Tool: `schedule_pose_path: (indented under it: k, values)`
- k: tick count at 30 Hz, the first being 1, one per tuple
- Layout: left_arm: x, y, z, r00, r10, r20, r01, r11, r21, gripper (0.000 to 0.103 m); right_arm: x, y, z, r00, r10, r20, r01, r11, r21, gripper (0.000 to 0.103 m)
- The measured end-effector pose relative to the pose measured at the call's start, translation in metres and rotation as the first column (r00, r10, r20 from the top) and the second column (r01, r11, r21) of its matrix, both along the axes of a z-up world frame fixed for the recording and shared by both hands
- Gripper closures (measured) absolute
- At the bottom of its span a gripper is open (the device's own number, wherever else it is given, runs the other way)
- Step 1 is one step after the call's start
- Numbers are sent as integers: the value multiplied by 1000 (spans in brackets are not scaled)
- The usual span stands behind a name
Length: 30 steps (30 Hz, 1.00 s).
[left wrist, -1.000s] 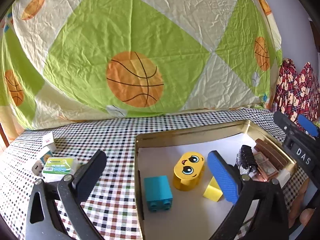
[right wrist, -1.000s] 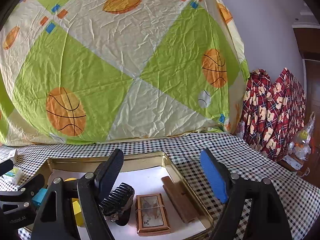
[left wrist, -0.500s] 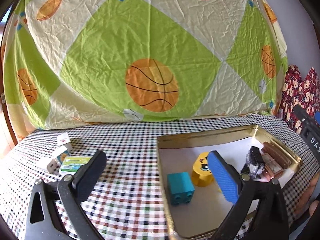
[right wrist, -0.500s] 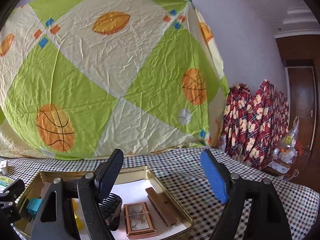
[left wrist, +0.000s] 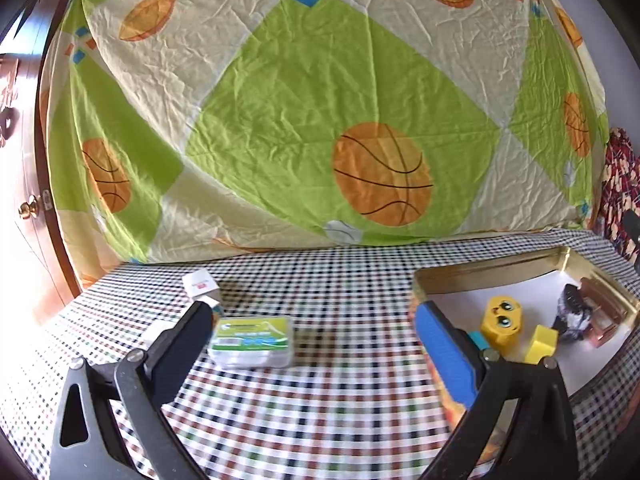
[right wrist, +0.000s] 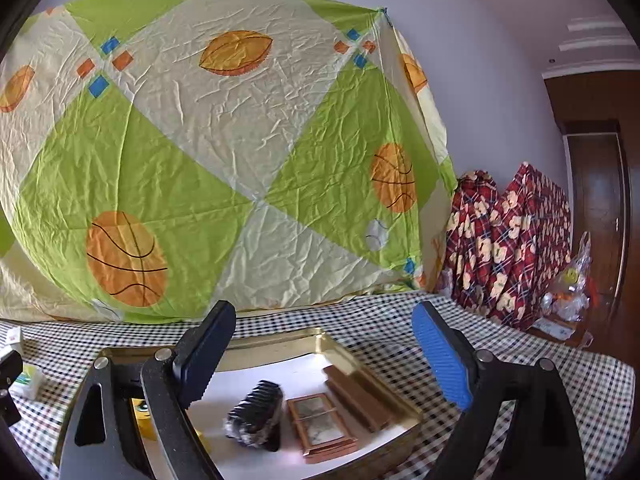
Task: Organize rigid objects
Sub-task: 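Withdraw both tools from the tray toward the remaining items, then reach the left tool to the white charger while the right tool reaches the floss box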
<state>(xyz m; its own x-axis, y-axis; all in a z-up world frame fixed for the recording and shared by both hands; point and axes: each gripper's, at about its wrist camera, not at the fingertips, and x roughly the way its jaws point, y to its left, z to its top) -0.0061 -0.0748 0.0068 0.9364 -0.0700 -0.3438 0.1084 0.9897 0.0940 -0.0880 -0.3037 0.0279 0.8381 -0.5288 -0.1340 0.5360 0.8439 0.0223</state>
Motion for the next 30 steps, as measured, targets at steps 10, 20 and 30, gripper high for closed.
schedule_pose_path:
  k: [10, 20, 30]
  values:
    - [14, 47, 0, 998, 62, 4, -62, 998, 4, 1, 25, 63, -6, 991, 130, -43, -128, 991, 38, 11]
    - [26, 79, -2, 995, 101, -9, -101, 995, -17, 1, 40, 122, -6, 968, 241, -65, -243, 970, -21, 11]
    - [43, 100, -5, 992, 120, -44, -121, 992, -31, 1, 59, 151, -9, 949, 305, -76, -303, 952, 33, 11]
